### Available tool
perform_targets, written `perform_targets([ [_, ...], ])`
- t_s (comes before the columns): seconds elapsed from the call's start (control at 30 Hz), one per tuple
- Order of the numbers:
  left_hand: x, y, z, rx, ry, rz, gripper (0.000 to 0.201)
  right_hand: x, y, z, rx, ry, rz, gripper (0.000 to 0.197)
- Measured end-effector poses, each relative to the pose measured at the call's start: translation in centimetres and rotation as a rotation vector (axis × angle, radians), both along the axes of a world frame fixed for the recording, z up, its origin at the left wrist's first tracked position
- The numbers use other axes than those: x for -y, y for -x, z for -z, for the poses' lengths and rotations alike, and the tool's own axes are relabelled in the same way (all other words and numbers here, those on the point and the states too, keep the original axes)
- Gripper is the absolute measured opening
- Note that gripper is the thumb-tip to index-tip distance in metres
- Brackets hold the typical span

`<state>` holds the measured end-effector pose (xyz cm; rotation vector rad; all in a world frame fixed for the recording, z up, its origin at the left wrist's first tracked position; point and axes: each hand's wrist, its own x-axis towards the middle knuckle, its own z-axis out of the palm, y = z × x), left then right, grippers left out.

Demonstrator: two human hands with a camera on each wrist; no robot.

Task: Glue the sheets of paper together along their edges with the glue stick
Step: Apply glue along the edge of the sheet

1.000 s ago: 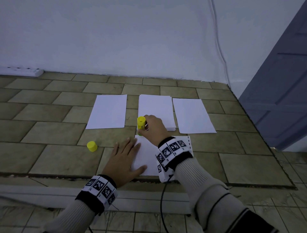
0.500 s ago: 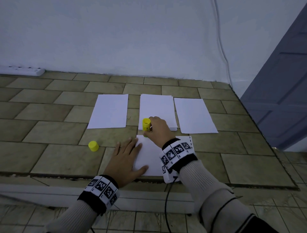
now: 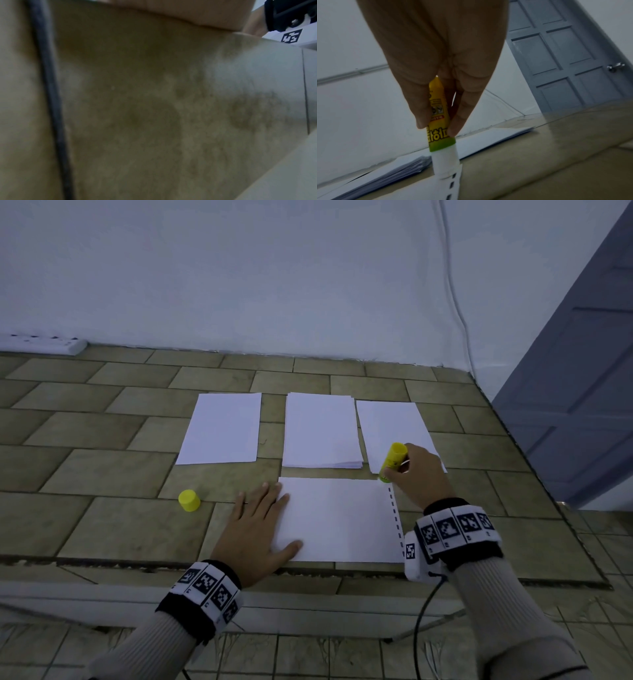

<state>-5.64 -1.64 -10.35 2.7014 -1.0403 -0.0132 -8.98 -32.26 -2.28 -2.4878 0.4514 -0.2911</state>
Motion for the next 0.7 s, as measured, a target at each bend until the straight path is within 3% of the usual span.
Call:
perform_targets([
  [0.17,0.1,0.0,-0.2,-0.033,-0.027,0.0,0.105,-1.3,0.4,-0.4,0.082,-0.019,-0.029,0.014],
  [0.3,0.3,0.1,-0.8,-0.043,-0.08,-0.007,0.117,-6.4,0.4,-1.2,0.108,-0.131,-0.253,0.014],
  [0.47,0.4,0.1,-0.6,-0.026,-0.091,-0.011,0.117,-12.3,0.0,-1.2,0.04,-0.155,-0.465,0.014],
  [0.7,0.3,0.0,-0.7,-0.019,-0.047,0.01,0.109,-14.5,-0.8,-0.7,-0.036,-0.049,-0.455,0.025],
])
